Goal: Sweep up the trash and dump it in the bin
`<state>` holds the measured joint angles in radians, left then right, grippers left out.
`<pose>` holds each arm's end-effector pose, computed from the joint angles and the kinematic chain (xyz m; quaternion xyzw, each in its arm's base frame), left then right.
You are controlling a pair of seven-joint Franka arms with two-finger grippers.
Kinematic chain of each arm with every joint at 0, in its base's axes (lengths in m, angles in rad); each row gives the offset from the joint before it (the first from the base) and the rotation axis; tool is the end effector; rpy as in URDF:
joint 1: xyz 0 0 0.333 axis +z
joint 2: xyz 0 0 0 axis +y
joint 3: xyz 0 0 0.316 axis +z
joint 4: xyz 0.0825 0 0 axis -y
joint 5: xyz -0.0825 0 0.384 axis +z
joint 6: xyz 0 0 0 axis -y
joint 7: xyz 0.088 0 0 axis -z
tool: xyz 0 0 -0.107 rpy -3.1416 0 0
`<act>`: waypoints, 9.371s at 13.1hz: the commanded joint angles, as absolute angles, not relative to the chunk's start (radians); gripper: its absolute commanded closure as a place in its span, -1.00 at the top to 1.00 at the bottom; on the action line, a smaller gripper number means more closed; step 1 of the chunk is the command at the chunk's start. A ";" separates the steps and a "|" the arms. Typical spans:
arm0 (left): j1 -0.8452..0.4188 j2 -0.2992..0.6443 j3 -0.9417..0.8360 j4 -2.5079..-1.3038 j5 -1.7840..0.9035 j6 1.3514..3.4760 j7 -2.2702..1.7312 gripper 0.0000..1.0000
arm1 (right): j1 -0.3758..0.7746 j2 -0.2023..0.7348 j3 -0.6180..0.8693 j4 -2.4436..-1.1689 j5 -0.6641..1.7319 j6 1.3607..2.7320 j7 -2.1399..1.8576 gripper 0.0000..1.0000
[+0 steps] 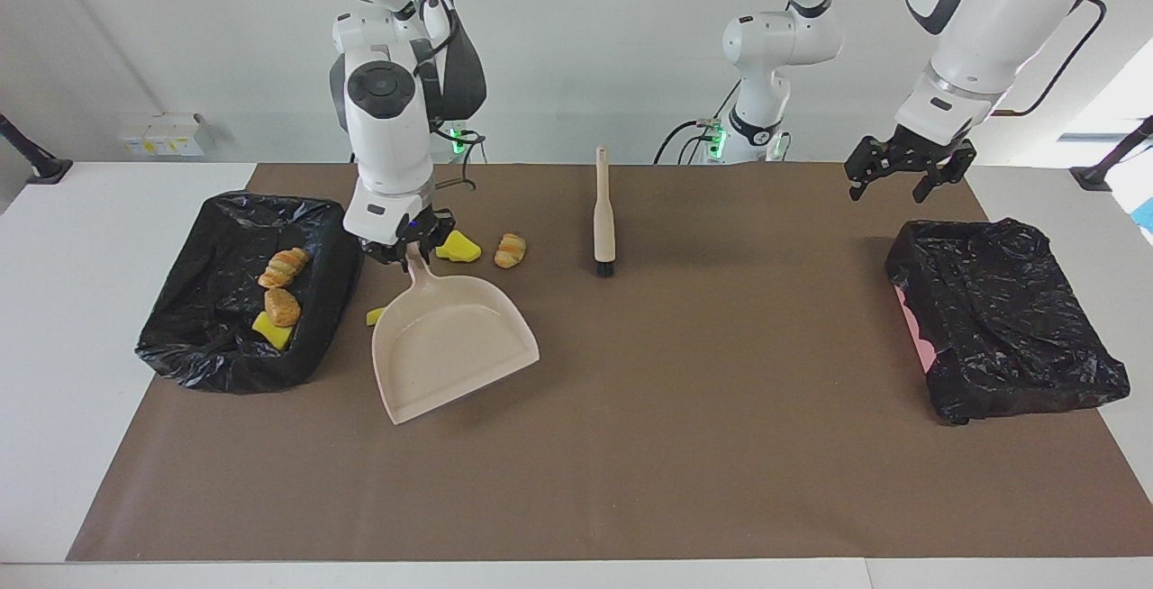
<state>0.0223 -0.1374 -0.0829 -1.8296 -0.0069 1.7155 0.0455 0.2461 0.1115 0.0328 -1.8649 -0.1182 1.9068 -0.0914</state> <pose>0.5191 -0.0346 0.5875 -0.9986 0.0522 -0.0114 0.0022 0.5630 0.1518 0.4498 0.9768 0.2047 -0.0295 0.0562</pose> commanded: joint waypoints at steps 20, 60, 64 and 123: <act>0.038 -0.064 -0.095 -1.680 0.051 1.643 0.046 1.00 | 0.554 0.443 0.029 -1.670 0.071 2.126 0.545 1.00; 0.020 -0.060 -0.101 -1.698 0.051 1.666 0.046 1.00 | 0.834 0.100 0.049 -2.146 0.227 1.993 0.741 -0.99; 0.020 -0.061 -0.103 -1.698 0.051 1.664 0.046 1.00 | 0.790 0.060 0.038 -2.144 0.204 1.916 0.741 -0.99; -0.425 0.011 -0.095 -1.854 -0.009 1.823 -0.002 -1.00 | 0.178 0.095 0.046 -2.106 -0.212 1.957 0.058 -1.00</act>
